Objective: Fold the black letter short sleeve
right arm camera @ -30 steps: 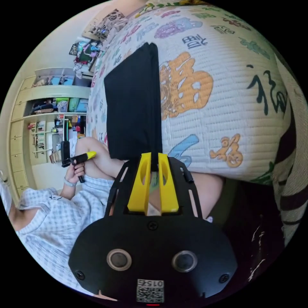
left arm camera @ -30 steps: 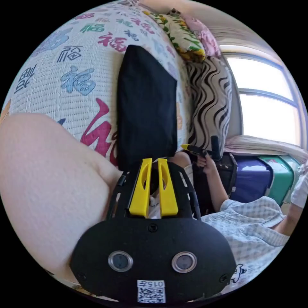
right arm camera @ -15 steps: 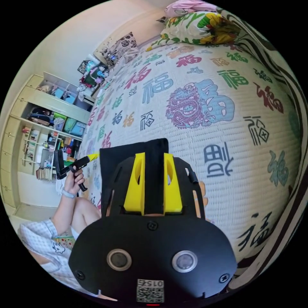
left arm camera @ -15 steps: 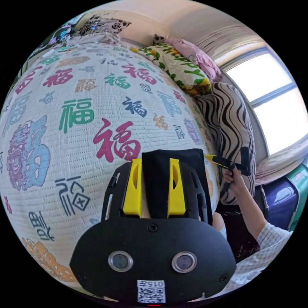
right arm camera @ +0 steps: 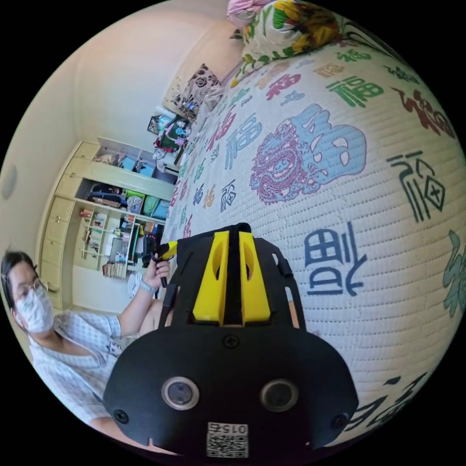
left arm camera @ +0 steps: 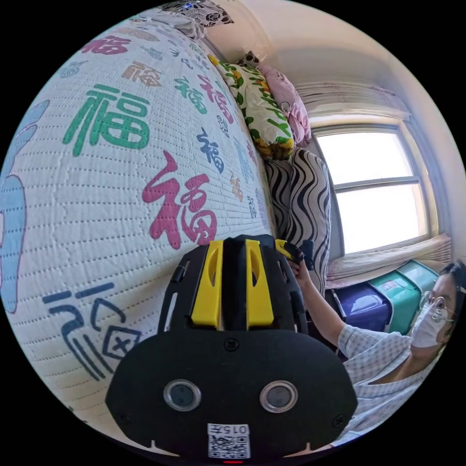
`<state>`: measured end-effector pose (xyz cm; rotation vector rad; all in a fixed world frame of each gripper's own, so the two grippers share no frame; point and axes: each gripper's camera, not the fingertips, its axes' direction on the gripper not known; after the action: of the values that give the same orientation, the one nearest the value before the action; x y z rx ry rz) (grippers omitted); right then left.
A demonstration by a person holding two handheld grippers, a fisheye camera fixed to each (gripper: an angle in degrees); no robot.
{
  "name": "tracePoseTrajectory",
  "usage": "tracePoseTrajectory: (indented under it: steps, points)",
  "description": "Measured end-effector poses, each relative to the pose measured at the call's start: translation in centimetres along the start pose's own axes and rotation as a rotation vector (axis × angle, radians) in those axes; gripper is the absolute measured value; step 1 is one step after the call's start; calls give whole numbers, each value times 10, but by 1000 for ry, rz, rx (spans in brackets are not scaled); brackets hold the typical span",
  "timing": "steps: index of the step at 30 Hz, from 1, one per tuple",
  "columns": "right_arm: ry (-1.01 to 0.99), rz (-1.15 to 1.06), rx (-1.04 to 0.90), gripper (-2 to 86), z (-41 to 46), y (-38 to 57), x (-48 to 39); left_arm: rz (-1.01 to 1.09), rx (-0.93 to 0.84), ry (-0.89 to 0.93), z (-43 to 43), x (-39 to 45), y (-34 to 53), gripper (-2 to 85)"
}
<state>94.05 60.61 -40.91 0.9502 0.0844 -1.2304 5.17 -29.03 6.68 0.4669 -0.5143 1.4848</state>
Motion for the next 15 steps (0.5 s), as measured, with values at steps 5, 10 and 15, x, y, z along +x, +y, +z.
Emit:
tracePoseTrajectory:
  steps: [5, 10, 15]
  points:
    - [-62, -60, -130, 121, -5, -3, 23, -15, -36, -6, -21, -23, -5, 111]
    - [-185, -122, -201, 117, 17, -13, 35, 21, -44, 107, 0, -27, -10, 116]
    - [-277, -133, -287, 92, 43, -21, 46, 85, -101, 137, 24, -16, -14, 104]
